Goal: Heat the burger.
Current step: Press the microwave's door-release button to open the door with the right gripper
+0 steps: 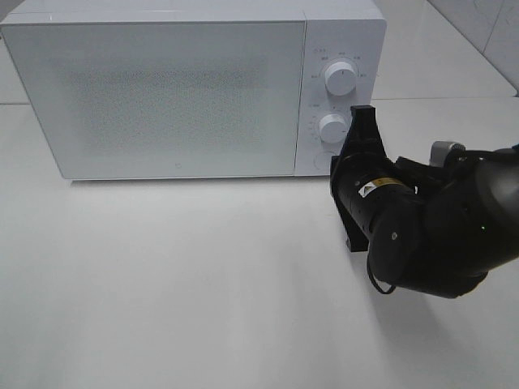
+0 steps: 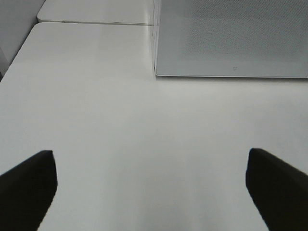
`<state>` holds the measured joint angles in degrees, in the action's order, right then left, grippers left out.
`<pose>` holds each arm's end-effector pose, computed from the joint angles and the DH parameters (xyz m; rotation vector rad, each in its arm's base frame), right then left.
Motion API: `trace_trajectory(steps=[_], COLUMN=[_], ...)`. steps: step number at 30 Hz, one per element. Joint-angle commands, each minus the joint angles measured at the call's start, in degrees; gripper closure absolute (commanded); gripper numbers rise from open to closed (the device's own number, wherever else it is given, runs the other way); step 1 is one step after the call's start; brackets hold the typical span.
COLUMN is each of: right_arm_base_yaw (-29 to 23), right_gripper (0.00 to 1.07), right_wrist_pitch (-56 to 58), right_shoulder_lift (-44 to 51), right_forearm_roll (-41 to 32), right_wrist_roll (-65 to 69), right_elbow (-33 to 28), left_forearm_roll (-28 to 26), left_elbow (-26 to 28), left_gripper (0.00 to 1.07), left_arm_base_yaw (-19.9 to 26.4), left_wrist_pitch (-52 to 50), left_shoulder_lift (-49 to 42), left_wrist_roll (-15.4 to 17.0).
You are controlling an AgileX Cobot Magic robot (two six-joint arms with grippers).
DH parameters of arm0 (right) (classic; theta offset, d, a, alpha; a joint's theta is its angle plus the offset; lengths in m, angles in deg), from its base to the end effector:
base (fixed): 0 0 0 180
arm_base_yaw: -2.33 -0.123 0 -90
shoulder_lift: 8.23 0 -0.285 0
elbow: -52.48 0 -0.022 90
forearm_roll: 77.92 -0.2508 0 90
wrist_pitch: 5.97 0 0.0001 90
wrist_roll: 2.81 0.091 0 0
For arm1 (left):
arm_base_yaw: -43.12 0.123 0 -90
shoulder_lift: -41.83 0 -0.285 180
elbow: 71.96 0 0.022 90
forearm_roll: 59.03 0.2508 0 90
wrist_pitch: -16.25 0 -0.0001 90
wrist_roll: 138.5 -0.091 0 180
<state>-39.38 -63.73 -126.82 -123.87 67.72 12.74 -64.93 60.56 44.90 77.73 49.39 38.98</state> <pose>0.2735 0.1697 0.1229 1.3376 1.4821 1.0512 -0.0082 -0.0085 0.2819 0.0200 2.0301 -0.0756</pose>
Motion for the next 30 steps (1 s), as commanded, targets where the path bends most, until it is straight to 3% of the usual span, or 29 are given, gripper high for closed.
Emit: trace_trajectory(steps=[1,30], right_arm_base_yaw=[1.1,8.2], right_gripper=[1.07,1.07], right_wrist_pitch=[0.6,6.9], right_shoulder_lift=[-1.0,-11.3], right_forearm_roll=[1.7,6.9], right_wrist_roll=[0.2,2.9], right_elbow=[1.3,11.7], left_forearm_roll=[-0.1,0.1], left_elbow=[-0.2,-0.2], left_gripper=[0.07,0.07], left_arm_base_yaw=[0.1,0.1], left_wrist_pitch=[-0.3,-0.3], left_shoulder_lift=[-1.0,-1.0], left_wrist_roll=[-0.1,-0.1])
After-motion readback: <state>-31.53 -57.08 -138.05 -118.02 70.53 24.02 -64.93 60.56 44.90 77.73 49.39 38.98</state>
